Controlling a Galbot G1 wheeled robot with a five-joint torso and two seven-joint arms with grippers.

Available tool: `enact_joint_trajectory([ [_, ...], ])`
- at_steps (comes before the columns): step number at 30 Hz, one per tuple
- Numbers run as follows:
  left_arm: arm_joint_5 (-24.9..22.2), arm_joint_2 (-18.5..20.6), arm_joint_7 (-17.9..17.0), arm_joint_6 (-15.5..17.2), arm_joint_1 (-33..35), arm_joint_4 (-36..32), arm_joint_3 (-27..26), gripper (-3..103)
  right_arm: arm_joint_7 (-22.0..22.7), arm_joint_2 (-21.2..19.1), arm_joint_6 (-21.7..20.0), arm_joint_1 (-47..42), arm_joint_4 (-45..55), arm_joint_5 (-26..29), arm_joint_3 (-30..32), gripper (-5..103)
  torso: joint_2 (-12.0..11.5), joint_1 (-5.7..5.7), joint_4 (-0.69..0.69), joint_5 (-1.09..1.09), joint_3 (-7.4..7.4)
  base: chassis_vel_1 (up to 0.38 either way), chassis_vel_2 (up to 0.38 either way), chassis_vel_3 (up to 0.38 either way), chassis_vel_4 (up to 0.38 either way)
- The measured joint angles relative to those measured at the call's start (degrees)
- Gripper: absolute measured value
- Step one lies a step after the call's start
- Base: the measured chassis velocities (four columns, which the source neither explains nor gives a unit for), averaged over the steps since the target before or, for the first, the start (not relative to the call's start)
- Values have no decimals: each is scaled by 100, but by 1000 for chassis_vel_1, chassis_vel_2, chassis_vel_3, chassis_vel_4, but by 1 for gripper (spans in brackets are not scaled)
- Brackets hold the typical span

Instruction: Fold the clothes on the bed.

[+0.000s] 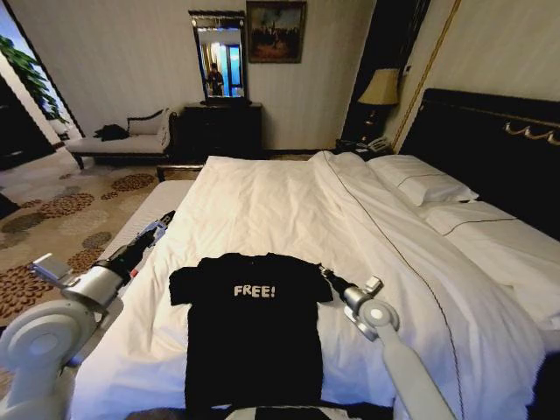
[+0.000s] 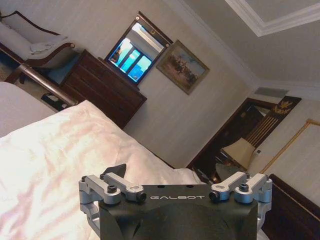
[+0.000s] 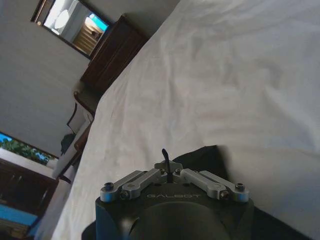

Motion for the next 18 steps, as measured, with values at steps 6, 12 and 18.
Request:
enact_joint_trajectory([
  [6, 39, 1, 1, -2, -14, 48, 41, 100, -58, -84, 229, 177, -234, -150, -485, 0, 0, 0, -1, 0, 0, 0, 0, 0, 0],
  [12, 58, 9, 2, -3, -22, 86, 55, 100, -101, -16, 437, 269, -328, -223, -802, 0, 0, 0, -1, 0, 0, 0, 0, 0, 0],
  [18, 82, 15, 5, -5, -31, 116, 62, 100, -204, 145, 756, 510, -695, -410, -1233, 0, 0, 0, 0, 0, 0, 0, 0, 0, 0],
])
